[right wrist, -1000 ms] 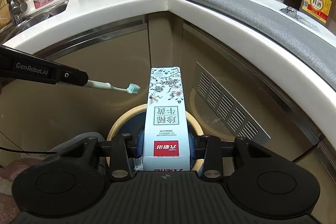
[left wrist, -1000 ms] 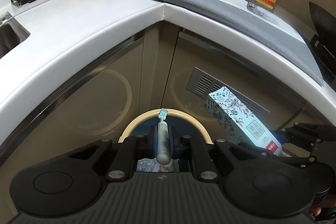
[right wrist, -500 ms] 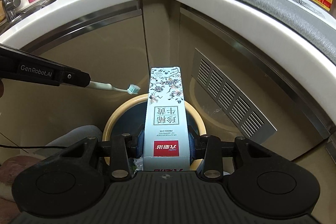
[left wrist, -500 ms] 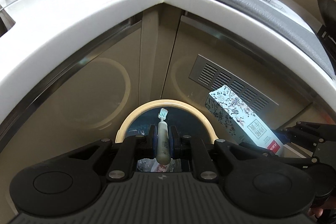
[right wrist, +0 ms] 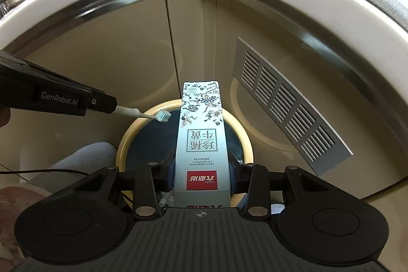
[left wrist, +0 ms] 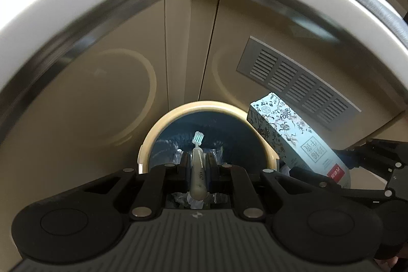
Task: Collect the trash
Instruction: 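Carry the toothbrush and toothpaste box down over the bin with both grippers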
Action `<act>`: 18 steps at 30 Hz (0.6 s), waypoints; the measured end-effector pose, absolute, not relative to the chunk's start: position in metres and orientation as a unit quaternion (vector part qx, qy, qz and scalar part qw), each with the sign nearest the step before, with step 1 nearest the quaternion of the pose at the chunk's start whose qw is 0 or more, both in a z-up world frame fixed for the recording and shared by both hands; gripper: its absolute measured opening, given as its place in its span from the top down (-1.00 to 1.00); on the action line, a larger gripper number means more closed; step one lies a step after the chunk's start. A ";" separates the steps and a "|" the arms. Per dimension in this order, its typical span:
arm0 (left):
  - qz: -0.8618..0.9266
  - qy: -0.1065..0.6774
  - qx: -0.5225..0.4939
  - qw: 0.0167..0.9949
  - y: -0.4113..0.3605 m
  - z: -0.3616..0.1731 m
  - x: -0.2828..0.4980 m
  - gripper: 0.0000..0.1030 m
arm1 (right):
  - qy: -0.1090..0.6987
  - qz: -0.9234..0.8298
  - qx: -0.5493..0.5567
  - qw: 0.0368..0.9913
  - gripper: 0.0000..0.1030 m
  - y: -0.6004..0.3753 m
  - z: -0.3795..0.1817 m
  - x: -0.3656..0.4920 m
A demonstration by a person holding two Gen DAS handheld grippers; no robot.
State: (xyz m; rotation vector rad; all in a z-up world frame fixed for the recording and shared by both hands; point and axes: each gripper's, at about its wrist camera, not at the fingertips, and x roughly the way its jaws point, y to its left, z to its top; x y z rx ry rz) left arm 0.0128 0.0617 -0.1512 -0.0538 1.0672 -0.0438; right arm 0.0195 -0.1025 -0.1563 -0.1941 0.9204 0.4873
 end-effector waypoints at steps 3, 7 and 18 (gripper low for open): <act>-0.021 0.518 -0.021 0.855 0.060 -0.160 0.018 0.76 | 0.448 0.230 -0.093 0.859 0.19 -0.101 -0.164 0.024; -0.019 0.530 -0.015 0.848 0.059 -0.173 0.024 0.76 | 0.461 0.229 -0.093 0.853 0.19 -0.096 -0.175 0.031; -0.016 0.562 -0.004 0.827 0.059 -0.205 0.039 0.76 | 0.487 0.226 -0.104 0.837 0.19 -0.085 -0.195 0.049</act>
